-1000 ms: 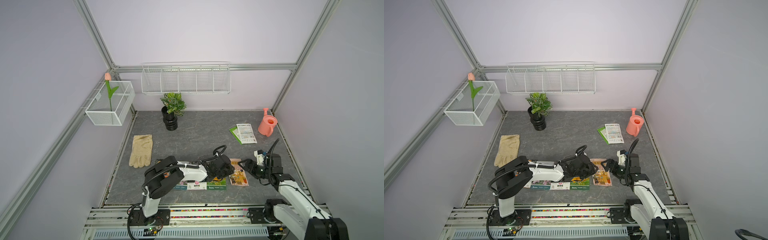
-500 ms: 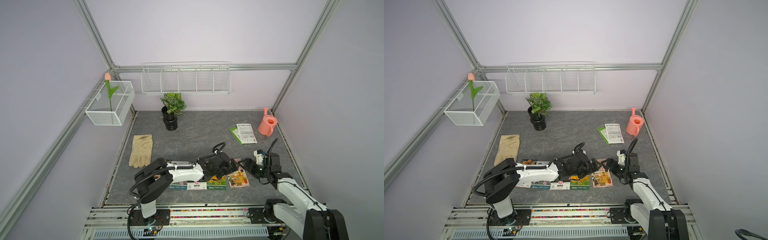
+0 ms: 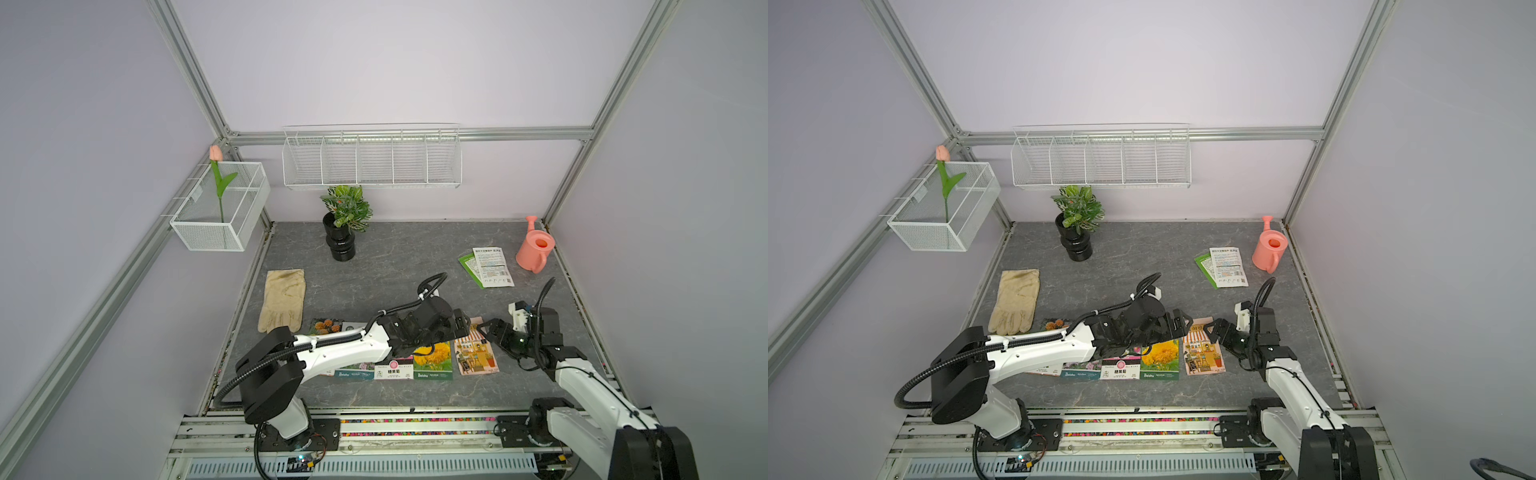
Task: Arrange the seed packets in a row
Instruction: Place the seed packet at the center of the board.
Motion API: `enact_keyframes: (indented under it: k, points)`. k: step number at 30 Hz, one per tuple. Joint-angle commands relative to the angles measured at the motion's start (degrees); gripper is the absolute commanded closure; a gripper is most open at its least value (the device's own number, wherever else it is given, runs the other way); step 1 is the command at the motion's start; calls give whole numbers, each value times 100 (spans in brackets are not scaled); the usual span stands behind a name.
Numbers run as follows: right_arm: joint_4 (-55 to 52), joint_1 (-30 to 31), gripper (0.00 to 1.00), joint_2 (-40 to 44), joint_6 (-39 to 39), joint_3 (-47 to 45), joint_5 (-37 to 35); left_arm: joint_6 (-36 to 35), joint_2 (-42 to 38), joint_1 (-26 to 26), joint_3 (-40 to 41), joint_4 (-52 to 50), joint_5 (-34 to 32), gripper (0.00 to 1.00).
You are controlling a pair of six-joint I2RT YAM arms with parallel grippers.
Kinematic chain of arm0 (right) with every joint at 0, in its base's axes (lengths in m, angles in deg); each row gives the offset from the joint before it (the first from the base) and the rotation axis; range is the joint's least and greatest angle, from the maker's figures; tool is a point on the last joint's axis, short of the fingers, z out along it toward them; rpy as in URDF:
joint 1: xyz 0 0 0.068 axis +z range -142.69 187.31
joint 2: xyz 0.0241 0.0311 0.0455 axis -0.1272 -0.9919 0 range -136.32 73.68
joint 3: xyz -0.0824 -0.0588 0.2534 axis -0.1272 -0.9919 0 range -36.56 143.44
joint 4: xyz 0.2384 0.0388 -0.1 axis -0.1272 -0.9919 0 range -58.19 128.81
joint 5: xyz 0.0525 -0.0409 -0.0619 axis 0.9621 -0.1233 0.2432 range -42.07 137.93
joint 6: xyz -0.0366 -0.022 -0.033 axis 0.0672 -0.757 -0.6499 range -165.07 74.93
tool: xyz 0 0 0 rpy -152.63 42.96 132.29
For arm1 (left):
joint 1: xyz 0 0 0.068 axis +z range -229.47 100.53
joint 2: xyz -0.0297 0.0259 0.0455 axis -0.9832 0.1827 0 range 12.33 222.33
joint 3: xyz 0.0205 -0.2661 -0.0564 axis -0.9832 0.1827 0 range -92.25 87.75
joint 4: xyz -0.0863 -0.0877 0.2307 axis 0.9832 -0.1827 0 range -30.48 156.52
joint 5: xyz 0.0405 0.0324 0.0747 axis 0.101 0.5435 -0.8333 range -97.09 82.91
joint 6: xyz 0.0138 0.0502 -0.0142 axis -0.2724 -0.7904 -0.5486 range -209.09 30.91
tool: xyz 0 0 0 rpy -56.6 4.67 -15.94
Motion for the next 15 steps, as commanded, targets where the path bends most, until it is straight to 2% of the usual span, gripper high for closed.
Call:
enact_keyframes:
  k: [1,9,15]
  points:
    - [-444,87,12,166,175,-197,-69,-288,-244,117,-153,-274,-371,0]
    - [-335,328,11,-38,260,-376,-155,-380,-477,312,-19,-221,-352,0]
    - [-526,531,11,162,311,-463,-246,-399,-600,383,87,-186,-375,0]
